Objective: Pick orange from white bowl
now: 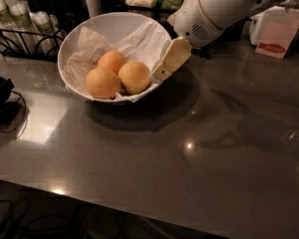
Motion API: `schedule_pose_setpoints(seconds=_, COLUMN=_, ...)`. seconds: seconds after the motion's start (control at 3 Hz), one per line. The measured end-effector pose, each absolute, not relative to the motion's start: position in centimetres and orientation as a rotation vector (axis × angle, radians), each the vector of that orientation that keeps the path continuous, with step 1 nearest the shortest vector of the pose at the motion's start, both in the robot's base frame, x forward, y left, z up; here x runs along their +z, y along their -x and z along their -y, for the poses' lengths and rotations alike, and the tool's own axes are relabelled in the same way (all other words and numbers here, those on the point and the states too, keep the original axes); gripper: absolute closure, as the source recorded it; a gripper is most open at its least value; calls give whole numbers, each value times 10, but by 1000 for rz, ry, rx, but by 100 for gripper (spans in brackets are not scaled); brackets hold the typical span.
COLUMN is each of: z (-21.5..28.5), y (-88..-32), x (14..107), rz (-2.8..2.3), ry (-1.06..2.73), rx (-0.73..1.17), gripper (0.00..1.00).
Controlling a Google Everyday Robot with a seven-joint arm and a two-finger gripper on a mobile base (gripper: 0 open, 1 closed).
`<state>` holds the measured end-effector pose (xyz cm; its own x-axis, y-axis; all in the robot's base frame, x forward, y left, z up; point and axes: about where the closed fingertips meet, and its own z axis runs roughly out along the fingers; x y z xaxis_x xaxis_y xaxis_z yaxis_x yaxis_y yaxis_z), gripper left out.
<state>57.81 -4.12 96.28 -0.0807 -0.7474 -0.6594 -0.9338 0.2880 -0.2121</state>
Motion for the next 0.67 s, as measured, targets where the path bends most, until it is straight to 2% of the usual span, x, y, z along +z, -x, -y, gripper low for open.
schedule_pose_setpoints(seconds=0.67, z=16, y=-585, x=948, rz=-1864, ry=1627, rx=401, gripper=0)
